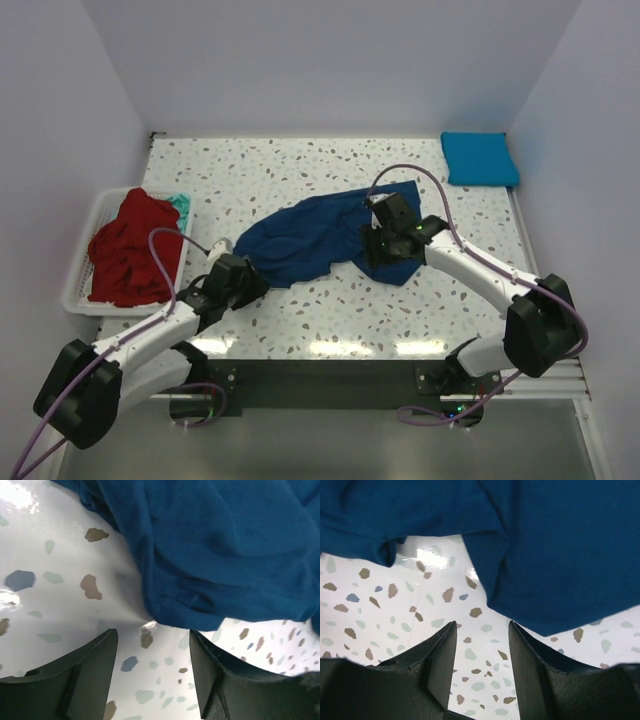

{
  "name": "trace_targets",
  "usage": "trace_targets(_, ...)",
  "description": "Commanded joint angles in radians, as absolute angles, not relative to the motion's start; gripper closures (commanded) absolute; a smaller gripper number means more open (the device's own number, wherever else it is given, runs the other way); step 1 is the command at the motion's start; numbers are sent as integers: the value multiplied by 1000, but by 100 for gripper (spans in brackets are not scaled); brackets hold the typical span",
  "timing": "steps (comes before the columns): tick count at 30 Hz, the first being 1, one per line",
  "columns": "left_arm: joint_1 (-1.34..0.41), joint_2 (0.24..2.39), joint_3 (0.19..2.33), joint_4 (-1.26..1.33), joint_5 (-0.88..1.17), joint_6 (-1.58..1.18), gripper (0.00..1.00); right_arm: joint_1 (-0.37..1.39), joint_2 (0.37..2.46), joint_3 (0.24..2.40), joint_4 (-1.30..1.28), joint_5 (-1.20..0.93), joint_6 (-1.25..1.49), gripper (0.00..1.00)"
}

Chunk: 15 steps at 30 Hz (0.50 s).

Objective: Fold and stack the t-shirts
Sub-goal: Flatten the tshirt out

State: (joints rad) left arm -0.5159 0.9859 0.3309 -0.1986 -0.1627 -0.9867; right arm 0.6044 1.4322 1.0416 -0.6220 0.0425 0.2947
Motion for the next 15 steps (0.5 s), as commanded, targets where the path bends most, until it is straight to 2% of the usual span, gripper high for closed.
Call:
trace_targets(1, -563, 1028, 298, -48, -224, -1107, 37, 549, 1361, 997, -565, 81, 353, 50)
trace_targets(10, -604, 1129, 302, 23, -322, -1181, 51, 428, 1267, 858, -493, 81, 402, 50)
trace_targets(15, -604, 1128, 327, 21, -367, -1154, 67, 329, 1287, 776, -425, 14, 440, 51)
